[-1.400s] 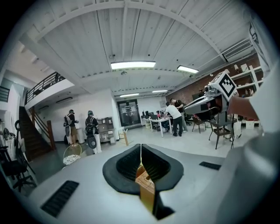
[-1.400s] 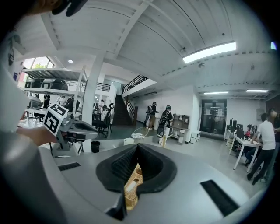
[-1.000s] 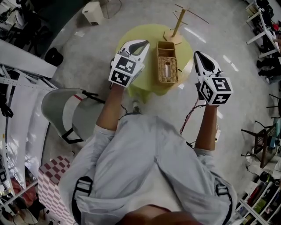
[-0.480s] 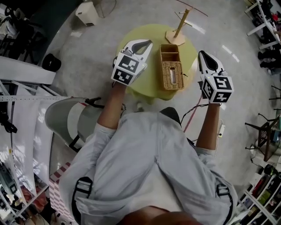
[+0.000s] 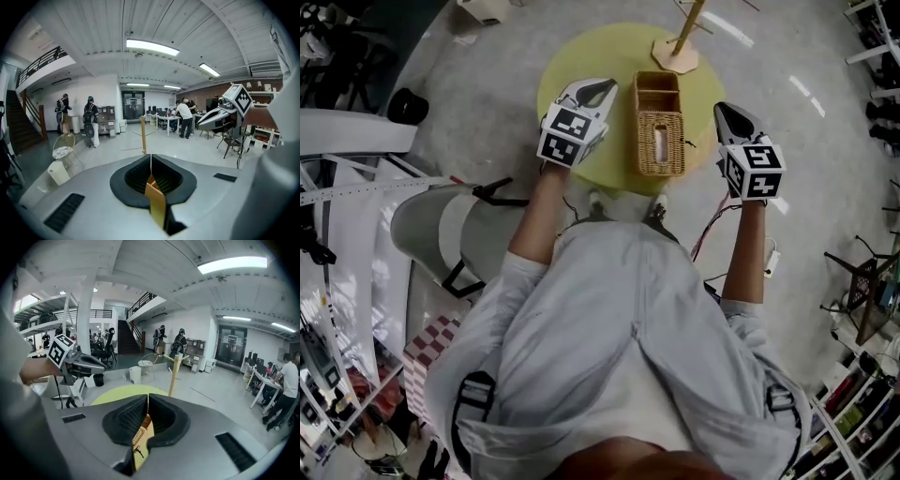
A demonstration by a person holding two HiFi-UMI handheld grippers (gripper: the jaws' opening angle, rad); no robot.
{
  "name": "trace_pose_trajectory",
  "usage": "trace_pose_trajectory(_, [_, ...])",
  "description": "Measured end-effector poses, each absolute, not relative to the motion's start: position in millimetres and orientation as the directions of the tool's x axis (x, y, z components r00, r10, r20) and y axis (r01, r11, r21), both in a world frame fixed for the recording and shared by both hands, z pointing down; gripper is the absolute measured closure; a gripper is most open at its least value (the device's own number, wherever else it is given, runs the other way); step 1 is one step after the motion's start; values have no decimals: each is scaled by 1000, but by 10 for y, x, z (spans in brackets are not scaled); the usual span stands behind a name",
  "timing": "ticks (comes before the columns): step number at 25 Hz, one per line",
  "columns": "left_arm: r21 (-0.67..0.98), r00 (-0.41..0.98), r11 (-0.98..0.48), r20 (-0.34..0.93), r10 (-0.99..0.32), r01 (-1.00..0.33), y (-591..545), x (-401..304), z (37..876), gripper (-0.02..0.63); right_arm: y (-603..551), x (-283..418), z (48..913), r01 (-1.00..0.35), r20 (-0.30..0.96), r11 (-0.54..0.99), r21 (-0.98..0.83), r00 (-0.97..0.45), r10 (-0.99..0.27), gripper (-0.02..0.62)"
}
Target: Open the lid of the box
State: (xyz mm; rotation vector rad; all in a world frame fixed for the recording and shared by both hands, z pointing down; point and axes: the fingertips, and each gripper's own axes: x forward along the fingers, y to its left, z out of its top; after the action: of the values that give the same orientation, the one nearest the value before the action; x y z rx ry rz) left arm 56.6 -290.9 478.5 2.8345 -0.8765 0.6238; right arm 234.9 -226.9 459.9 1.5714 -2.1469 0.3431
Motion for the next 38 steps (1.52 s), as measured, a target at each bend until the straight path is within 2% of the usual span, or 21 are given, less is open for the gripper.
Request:
trace_pose_trajectory(4, [4, 730, -817, 451, -513, -576, -2839, 607, 5022, 574, -2263, 2369, 5014, -930, 568, 366, 20, -290, -770, 517])
trace_pose_trajectory(11, [31, 679, -780, 516, -523, -625, -2783, 749, 5251, 574, -2239, 2499, 5504, -885, 673, 466, -9, -350, -651, 494])
trace_pose_trajectory(21, [73, 596, -714, 612, -520, -697, -2586, 648, 5721, 574, -2020, 2453, 6279, -802, 792, 594, -68, -406, -456, 492])
trace_pose_trajectory(28, [65, 558, -704, 663, -499, -707, -2482, 598, 5991, 574, -1788, 2452, 6829, -743, 868, 661, -104, -392, -304, 480])
trace_pose_trajectory(35, [73, 540, -688, 681, -495, -722, -2439, 542, 6034, 574, -1795, 2391, 7040, -727, 887, 679, -105, -376, -266, 483])
trace_pose_trajectory(38, [76, 545, -688, 675, -497, -722, -2413, 547, 6027, 574, -1795, 2390, 7041, -739, 890, 666, -100, -366, -272, 515])
